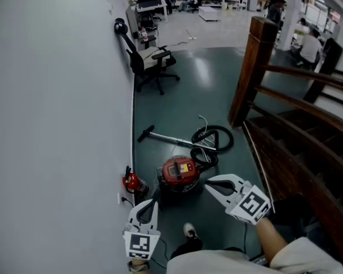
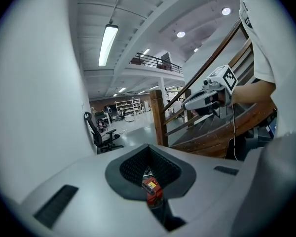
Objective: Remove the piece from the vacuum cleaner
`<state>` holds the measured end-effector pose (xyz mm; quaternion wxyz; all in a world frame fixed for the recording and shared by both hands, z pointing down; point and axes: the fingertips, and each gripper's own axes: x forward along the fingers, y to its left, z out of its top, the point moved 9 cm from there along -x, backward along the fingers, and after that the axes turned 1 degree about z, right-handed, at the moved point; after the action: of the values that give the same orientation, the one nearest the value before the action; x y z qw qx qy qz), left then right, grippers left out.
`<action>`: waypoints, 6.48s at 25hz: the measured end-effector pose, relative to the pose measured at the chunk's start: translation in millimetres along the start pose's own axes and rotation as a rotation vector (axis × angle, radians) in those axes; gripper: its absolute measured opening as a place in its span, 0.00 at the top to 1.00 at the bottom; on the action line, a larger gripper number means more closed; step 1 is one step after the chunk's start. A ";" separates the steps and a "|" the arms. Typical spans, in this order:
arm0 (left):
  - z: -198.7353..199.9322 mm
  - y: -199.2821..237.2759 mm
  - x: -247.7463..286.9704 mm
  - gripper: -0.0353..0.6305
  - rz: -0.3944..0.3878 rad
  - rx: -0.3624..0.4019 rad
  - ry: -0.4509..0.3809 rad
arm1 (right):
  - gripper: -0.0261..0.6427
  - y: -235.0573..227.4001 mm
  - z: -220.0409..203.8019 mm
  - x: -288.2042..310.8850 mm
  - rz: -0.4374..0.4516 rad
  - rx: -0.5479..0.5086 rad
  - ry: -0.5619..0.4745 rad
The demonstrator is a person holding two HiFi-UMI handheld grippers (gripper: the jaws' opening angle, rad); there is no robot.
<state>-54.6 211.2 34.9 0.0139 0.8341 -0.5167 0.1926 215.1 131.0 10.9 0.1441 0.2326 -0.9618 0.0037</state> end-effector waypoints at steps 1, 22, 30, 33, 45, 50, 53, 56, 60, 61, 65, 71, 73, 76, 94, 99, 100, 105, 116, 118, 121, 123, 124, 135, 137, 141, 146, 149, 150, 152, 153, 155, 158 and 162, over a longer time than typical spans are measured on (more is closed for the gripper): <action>-5.0 5.0 6.5 0.95 -0.004 -0.002 0.003 | 0.92 -3.7 -4.3 7.4 0.003 0.009 0.008; -55.5 66.0 71.5 0.95 -0.015 -0.064 0.086 | 0.92 -42.6 -49.5 87.1 -0.012 0.116 0.101; -70.9 71.0 88.1 0.95 0.033 -0.089 0.136 | 0.92 -66.9 -68.7 111.4 0.009 0.137 0.131; -83.2 71.1 99.0 0.95 0.043 -0.104 0.140 | 0.92 -76.6 -82.3 120.6 0.011 0.147 0.141; -135.8 80.8 149.9 0.95 0.084 -0.165 0.203 | 0.92 -105.1 -137.6 160.2 0.072 0.210 0.209; -159.0 84.0 161.7 0.95 0.087 -0.201 0.220 | 0.92 -109.6 -163.1 178.8 0.087 0.251 0.231; -172.4 85.5 165.5 0.95 0.102 -0.221 0.235 | 0.91 -111.5 -175.4 189.8 0.106 0.272 0.238; -183.3 85.5 168.0 0.95 0.116 -0.239 0.256 | 0.91 -113.6 -186.2 198.9 0.132 0.284 0.254; -199.4 84.1 172.2 0.95 0.121 -0.262 0.285 | 0.91 -116.6 -202.0 209.4 0.144 0.310 0.276; -203.7 84.3 174.3 0.95 0.124 -0.267 0.290 | 0.91 -117.5 -206.7 212.9 0.149 0.315 0.281; -223.0 85.9 183.5 0.95 0.132 -0.285 0.305 | 0.91 -117.4 -227.3 228.2 0.162 0.324 0.305; -248.3 88.0 199.1 0.95 0.136 -0.301 0.334 | 0.91 -118.4 -254.3 251.3 0.169 0.351 0.329; -259.3 87.2 204.6 0.95 0.138 -0.306 0.345 | 0.91 -119.6 -265.3 258.7 0.163 0.361 0.338; -275.0 85.7 212.7 0.95 0.134 -0.323 0.361 | 0.91 -123.1 -280.0 270.3 0.144 0.353 0.357; -344.8 77.6 259.1 0.91 0.123 -0.416 0.436 | 0.91 -142.4 -362.6 313.0 0.146 0.424 0.452; -362.0 75.7 267.2 0.90 0.128 -0.442 0.461 | 0.88 -143.7 -382.1 327.4 0.173 0.467 0.477; -365.1 75.8 269.3 0.89 0.128 -0.448 0.464 | 0.86 -143.9 -385.6 330.5 0.178 0.472 0.483; -378.8 76.0 278.0 0.89 0.132 -0.470 0.477 | 0.83 -145.1 -404.5 341.0 0.193 0.488 0.516; -415.2 82.2 291.4 0.82 0.173 -0.540 0.533 | 0.76 -153.4 -453.8 360.8 0.199 0.626 0.549; -421.3 83.1 294.7 0.82 0.173 -0.550 0.543 | 0.75 -154.9 -462.7 363.2 0.195 0.663 0.555; -431.6 83.1 298.3 0.82 0.166 -0.556 0.562 | 0.75 -153.8 -474.7 366.9 0.197 0.747 0.556; -439.2 81.3 300.1 0.81 0.163 -0.567 0.580 | 0.75 -151.8 -481.7 369.7 0.202 0.781 0.562; -443.4 80.1 300.9 0.81 0.167 -0.572 0.587 | 0.75 -151.0 -484.8 371.0 0.203 0.787 0.566; -479.5 78.4 321.1 0.66 0.207 -0.580 0.640 | 0.74 -150.5 -504.3 379.3 0.172 0.885 0.549; -485.7 78.3 325.9 0.64 0.211 -0.580 0.652 | 0.74 -150.5 -507.6 381.5 0.173 0.888 0.554; -499.8 78.5 332.5 0.63 0.212 -0.594 0.666 | 0.74 -144.6 -507.5 385.9 0.195 0.881 0.549; -512.6 81.6 336.8 0.63 0.216 -0.583 0.690 | 0.74 -138.0 -507.6 388.5 0.180 0.886 0.541; -517.9 82.1 338.7 0.63 0.213 -0.582 0.717 | 0.74 -138.0 -508.4 389.5 0.168 0.883 0.545; -519.5 81.6 339.5 0.63 0.209 -0.575 0.731 | 0.74 -137.7 -508.4 389.5 0.165 0.881 0.547; -521.7 80.0 341.7 0.63 0.198 -0.550 0.763 | 0.74 -137.1 -507.6 389.4 0.160 0.873 0.549; -522.3 79.0 343.2 0.63 0.190 -0.537 0.778 | 0.74 -136.8 -507.2 389.5 0.158 0.868 0.550; -524.0 76.0 346.2 0.63 0.170 -0.521 0.803 | 0.74 -136.1 -506.6 389.7 0.151 0.863 0.551; -529.3 73.1 347.3 0.63 0.161 -0.558 0.799 | 0.74 -135.3 -507.6 389.7 0.141 0.867 0.545; -534.4 73.8 347.0 0.66 0.196 -0.592 0.783 | 0.74 -133.9 -508.2 390.4 0.137 0.858 0.546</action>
<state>-146.7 -1.7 632.9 0.4249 0.6069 -0.5810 0.3369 83.2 -125.0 598.8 0.2811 0.1976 -0.8141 0.4682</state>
